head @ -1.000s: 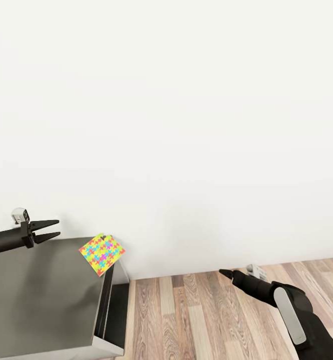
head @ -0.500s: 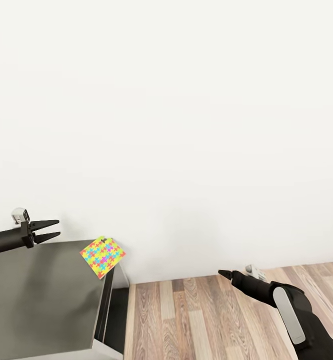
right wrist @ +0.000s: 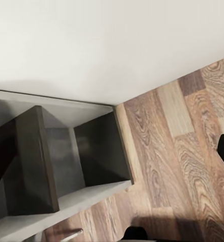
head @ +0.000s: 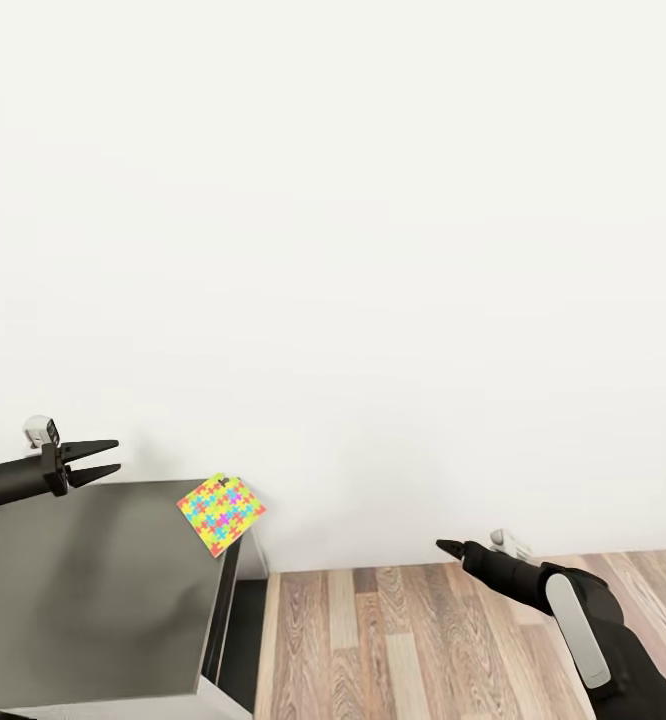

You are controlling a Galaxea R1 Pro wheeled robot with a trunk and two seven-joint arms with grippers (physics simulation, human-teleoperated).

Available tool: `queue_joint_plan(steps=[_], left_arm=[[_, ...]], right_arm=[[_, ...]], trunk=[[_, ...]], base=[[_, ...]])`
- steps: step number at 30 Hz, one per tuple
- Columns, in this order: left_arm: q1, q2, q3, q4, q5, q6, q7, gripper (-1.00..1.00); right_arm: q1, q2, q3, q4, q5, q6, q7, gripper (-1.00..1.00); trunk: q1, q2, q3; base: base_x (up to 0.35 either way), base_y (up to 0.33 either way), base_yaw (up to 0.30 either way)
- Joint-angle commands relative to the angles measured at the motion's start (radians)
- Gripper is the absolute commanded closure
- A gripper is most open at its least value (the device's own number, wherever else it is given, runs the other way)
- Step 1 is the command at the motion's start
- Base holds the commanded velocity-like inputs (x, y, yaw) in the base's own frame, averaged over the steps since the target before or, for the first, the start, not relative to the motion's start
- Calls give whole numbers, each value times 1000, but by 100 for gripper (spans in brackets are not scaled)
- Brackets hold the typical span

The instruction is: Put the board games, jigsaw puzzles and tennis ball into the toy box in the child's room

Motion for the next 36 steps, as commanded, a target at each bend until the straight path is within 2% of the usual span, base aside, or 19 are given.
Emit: queue_joint_plan(steps=[1, 20, 28, 36], left_arm=[[-2, 1, -6, 1, 6, 5, -2, -100], [-2, 0, -6, 1, 5, 5, -2, -100], [-2, 0, -6, 1, 6, 5, -2, -100], [-2, 0, -5, 1, 6, 5, -2, -100]], right_arm=[[-1, 0, -2, -1, 7, 5, 8, -100], [-1, 0, -4, 0, 7, 3, 16, -100], [-1, -2, -5, 7, 8, 2, 89, -100], [-1, -2, -6, 9, 7, 2, 100, -100]], trunk=[[1, -2, 0], [1, -2, 28], [1, -2, 41], [1, -2, 53]], base=[[0, 0, 153], [0, 0, 159], [0, 0, -9], [2, 0, -112]])
